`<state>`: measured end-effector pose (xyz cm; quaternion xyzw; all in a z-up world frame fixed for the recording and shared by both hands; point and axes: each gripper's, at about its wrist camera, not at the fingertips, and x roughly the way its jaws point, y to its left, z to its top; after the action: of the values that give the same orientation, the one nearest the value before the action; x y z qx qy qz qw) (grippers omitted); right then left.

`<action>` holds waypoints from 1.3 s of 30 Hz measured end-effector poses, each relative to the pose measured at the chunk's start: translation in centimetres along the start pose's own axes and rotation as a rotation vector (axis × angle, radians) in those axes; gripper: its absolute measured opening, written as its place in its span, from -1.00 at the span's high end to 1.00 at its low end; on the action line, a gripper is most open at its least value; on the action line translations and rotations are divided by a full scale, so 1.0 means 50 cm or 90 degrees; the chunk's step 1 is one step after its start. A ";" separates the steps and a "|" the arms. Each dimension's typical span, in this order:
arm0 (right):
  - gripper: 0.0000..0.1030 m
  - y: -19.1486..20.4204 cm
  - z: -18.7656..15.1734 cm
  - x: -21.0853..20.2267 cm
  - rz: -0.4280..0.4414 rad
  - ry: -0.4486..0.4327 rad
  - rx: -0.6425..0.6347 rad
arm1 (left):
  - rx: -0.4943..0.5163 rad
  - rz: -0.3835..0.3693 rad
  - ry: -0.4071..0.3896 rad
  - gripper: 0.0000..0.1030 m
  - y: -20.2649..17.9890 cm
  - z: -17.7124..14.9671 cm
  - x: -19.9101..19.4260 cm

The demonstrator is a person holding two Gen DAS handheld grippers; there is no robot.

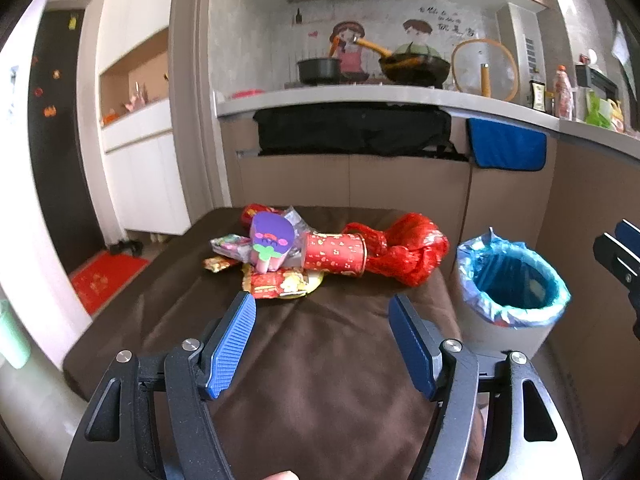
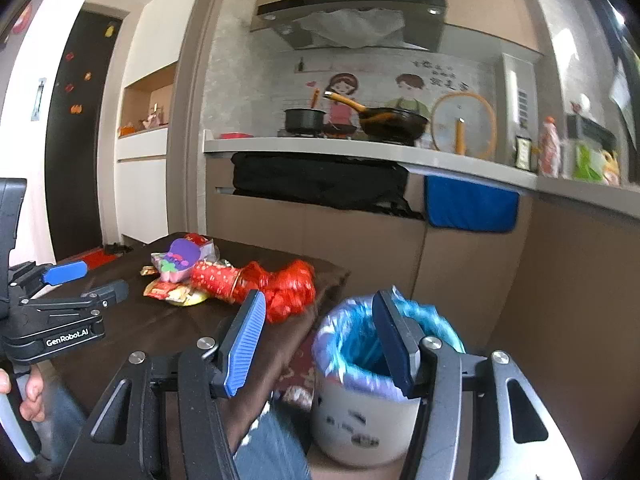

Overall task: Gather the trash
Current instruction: 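Move the right tool to the red plastic bag and close on it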

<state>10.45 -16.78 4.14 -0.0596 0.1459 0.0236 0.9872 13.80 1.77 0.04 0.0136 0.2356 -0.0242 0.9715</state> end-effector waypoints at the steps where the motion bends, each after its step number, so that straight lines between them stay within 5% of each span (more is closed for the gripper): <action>1: -0.02 0.002 0.006 0.022 0.007 0.004 -0.001 | -0.007 -0.001 0.009 -0.35 0.010 0.007 0.026; 21: -0.02 0.012 0.000 0.535 0.078 0.191 0.075 | -0.047 0.032 0.061 -0.35 0.118 0.118 0.346; 31: -0.03 0.035 -0.027 0.626 0.092 0.267 0.078 | -0.101 -0.001 0.085 -0.35 0.197 0.136 0.407; 39: 0.26 0.034 0.017 0.572 0.099 0.196 0.062 | -0.096 -0.034 0.142 -0.35 0.210 0.146 0.470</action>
<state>37.92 -14.15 -3.57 -0.0030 0.3004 0.0833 0.9502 38.55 11.00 -4.08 -0.0633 0.3436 -0.0304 0.9365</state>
